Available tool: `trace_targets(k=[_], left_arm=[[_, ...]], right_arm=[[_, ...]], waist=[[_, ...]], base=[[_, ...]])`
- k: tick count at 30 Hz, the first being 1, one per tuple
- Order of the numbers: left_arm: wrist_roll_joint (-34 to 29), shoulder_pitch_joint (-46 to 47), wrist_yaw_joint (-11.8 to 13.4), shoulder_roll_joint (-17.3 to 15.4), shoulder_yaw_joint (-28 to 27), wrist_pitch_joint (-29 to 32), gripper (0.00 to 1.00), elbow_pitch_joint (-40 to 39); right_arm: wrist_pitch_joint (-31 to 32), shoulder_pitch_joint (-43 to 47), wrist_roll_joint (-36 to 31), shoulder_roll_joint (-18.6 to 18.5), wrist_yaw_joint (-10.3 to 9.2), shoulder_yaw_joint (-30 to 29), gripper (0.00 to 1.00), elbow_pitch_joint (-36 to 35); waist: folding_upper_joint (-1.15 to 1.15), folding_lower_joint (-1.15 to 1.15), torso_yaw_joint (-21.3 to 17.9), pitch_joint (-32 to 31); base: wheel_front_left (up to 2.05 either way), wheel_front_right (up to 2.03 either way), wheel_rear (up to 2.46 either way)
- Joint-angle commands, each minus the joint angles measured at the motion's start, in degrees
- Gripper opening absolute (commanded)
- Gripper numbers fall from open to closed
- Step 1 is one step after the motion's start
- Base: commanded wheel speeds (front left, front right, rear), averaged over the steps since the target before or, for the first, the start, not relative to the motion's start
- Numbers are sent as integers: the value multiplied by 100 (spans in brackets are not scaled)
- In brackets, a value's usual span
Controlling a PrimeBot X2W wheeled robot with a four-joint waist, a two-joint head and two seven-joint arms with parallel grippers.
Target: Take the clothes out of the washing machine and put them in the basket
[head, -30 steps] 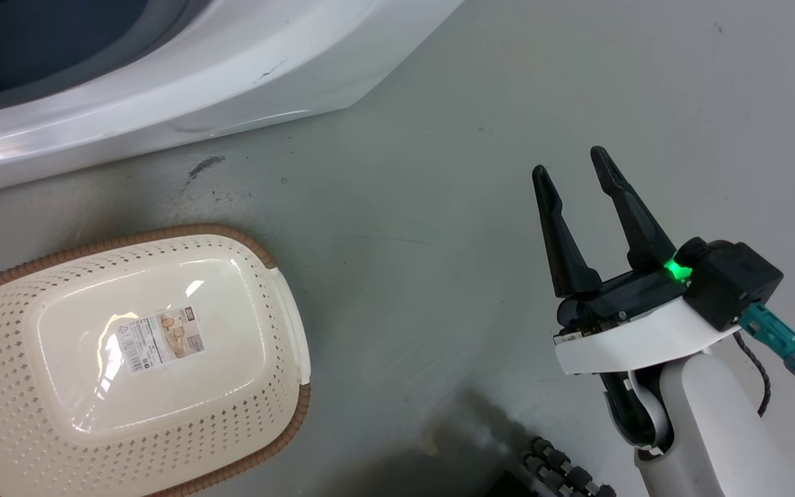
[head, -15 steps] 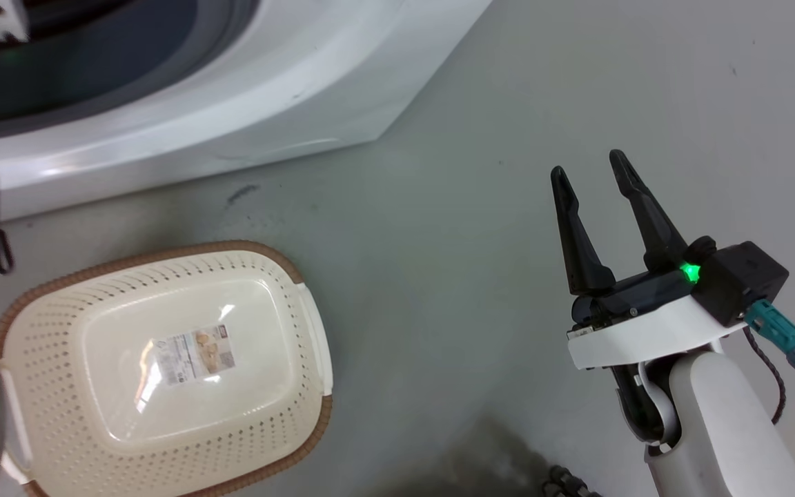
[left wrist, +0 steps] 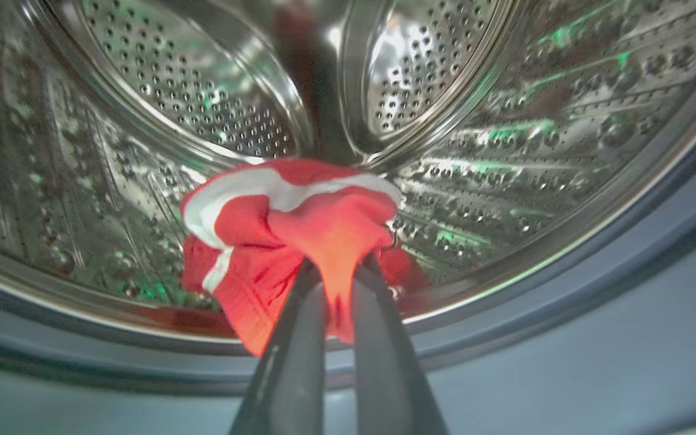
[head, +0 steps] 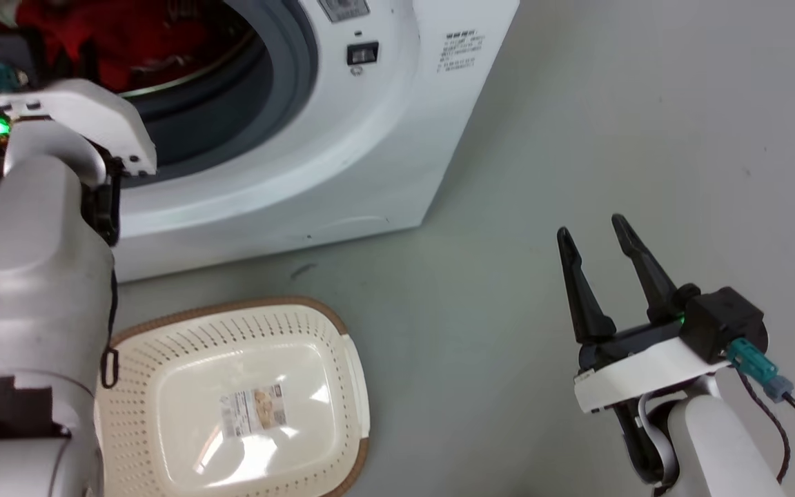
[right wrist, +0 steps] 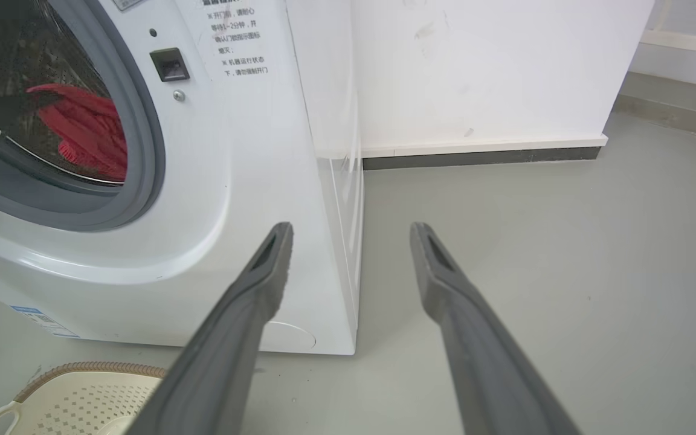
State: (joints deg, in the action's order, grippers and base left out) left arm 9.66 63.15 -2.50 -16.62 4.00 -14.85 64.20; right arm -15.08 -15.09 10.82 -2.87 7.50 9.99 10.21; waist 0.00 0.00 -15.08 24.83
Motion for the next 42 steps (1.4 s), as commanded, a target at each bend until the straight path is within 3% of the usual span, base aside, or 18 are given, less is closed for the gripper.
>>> trace_targets(k=[1, 18, 30, 35, 42], left_arm=[[43, -216, -8, 40, -41, -41, 0, -296], [146, -2533, -104, 640, -466, -42, 0, -3209], [106, -4312, -51, 1142, -175, 1, 0, -5588], [239, -5292, 118, 1279, 108, 251, 0, -6041], [395, -6037, 364, 1342, 454, 280, 0, -5639]], right_arm=[[-13, 113, -41, -1, -3, -19, 100, 48], [-13, 753, -127, 0, -2, -237, 100, 295], [27, 1084, -210, 1, -2, -311, 100, 266], [65, 1087, -225, 1, -2, -319, 100, 176], [95, 912, -259, 1, -2, -299, 100, 52]], waist=[[0, 0, 152, -403], [0, 0, 490, -1638], [0, 0, 796, -2017], [0, 0, 924, -1938], [0, 0, 1054, -1553]], base=[[0, 0, 0], [0, 0, 0], [0, 0, 0], [0, 0, 0], [0, 0, 0]])
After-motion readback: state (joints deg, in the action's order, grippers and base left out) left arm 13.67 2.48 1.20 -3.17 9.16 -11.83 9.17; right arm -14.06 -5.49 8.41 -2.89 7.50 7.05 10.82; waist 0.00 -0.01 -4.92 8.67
